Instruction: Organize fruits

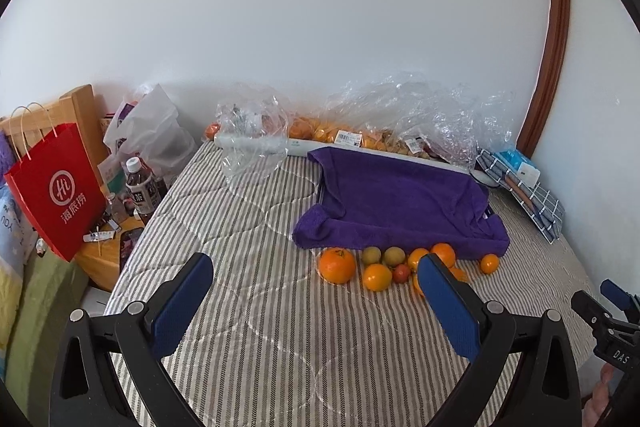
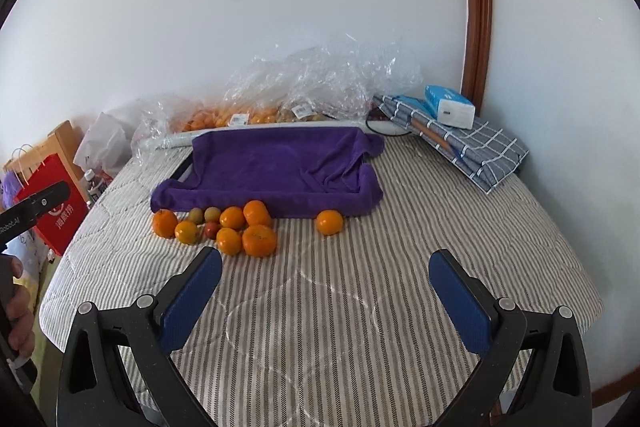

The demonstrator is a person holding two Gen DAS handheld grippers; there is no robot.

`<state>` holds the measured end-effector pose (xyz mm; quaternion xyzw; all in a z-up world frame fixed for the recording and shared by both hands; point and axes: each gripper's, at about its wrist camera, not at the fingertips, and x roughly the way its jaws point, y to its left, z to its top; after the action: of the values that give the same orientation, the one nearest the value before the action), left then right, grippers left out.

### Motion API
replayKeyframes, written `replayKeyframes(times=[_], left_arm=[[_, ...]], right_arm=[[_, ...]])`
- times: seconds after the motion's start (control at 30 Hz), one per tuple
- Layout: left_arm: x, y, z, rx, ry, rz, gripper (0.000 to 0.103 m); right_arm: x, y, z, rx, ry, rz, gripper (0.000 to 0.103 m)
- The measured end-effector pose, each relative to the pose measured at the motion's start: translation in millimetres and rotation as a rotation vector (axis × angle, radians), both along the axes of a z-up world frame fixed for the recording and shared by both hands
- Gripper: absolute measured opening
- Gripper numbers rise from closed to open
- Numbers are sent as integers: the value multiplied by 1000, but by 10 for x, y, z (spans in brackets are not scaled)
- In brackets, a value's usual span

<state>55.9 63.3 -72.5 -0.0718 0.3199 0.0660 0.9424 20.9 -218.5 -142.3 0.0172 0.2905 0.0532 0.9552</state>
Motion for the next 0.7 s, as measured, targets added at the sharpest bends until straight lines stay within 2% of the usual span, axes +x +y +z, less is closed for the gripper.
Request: replayKeyframes(times=[0.03, 0.13, 0.27, 0.43, 0.5, 0.6, 0.7], left_arm=[[53, 15, -70, 8, 17, 2, 102], [177, 43, -233, 43, 52, 1, 102], [382, 81, -474, 45, 115, -28, 102], [560, 122, -706, 39, 153, -47, 101], [618, 130, -789, 37, 154, -67, 101], [705, 152, -898, 41, 156, -71, 99], [778, 195, -993, 30, 178, -70, 99]], right_arm=[[66, 3, -60, -1, 11, -3, 102], [256, 27, -228, 2, 32, 9, 89], [502, 69, -409, -18, 54, 0, 77], [810, 46, -595, 7, 82, -20, 71], [951, 52, -657, 30, 124, -5, 59], [1141, 88, -745, 23, 157, -5, 52], [1307, 145, -812, 19, 173, 6, 49]])
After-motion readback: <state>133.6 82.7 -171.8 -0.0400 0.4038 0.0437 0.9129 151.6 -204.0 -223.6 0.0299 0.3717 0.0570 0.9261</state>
